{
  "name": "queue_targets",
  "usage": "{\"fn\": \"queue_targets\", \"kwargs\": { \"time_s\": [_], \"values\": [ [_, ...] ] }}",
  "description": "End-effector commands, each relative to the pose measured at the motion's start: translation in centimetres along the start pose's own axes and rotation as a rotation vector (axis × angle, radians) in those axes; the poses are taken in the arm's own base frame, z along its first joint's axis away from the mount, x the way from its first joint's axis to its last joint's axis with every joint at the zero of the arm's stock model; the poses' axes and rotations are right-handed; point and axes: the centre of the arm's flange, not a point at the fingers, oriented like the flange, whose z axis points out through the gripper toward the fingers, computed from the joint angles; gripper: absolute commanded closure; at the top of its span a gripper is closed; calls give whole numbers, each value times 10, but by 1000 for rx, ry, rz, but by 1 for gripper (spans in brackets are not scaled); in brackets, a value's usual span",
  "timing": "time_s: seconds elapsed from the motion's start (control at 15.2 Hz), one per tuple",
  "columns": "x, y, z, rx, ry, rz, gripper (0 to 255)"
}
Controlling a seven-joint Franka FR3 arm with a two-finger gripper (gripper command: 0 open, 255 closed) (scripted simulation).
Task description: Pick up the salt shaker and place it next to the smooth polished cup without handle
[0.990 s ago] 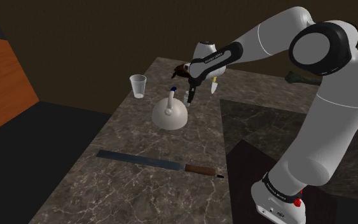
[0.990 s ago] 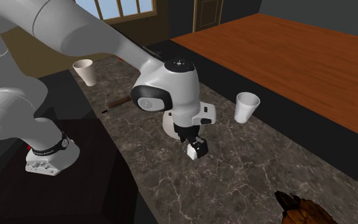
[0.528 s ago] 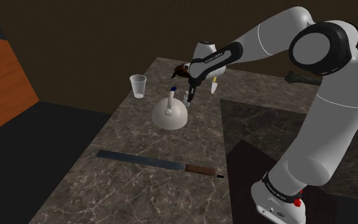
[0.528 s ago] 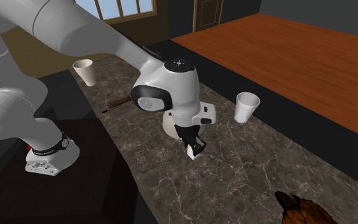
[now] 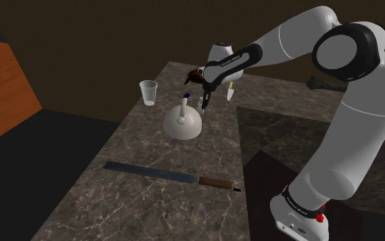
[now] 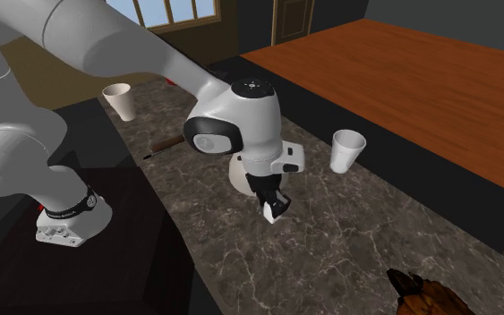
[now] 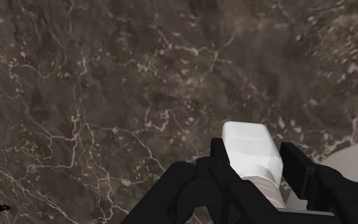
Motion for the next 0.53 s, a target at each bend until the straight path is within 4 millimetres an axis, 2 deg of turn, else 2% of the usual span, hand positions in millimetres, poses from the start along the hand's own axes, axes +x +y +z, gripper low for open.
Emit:
{"fn": "queue_targets", "kwargs": {
  "time_s": [0.0,0.46],
  "values": [
    [0,1,-9,0,0,0,255],
    [4,5,-46,0,0,0,255]
  ]
}}
